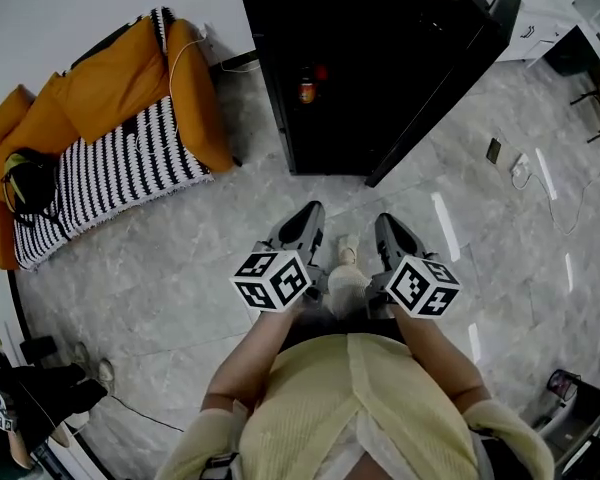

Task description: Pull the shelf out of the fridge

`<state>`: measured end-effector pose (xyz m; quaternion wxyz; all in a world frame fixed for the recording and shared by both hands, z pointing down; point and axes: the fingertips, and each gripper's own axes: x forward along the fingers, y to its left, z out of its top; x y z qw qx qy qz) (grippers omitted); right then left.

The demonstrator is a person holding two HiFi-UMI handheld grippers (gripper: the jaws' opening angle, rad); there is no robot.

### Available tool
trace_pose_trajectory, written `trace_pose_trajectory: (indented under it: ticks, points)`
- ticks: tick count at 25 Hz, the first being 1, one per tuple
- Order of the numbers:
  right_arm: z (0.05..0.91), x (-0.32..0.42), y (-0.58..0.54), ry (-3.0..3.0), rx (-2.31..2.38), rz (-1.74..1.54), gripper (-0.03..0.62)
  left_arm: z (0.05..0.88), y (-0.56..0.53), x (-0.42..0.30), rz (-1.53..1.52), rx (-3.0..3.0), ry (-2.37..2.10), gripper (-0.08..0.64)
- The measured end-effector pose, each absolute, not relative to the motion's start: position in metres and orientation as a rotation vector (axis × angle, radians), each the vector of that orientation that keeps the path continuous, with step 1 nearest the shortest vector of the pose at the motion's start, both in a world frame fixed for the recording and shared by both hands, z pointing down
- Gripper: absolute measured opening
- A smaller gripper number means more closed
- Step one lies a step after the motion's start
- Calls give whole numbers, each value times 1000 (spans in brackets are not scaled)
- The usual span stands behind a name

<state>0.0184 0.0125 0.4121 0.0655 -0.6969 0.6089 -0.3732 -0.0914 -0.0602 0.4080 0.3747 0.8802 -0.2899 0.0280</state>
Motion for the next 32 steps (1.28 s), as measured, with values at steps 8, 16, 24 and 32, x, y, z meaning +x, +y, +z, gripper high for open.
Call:
trace_pose_trajectory:
  ticks: [8,16,24,32]
  points:
    - [417,41,-26,1852,-2069,-1122,31,407,-89,-66,78,2254,-770,29]
    - [434,65,-59,1865,-2087,-1141,30,424,-120,-41,97,2219,-774,29]
    - [455,78,-90,1896,-2092,-1167,29,449,-149,-21,132,2206,-805,29]
    - [478,93,-113,1894,-2124,-1171,30,463,-178,-12,58,2181,-850,29]
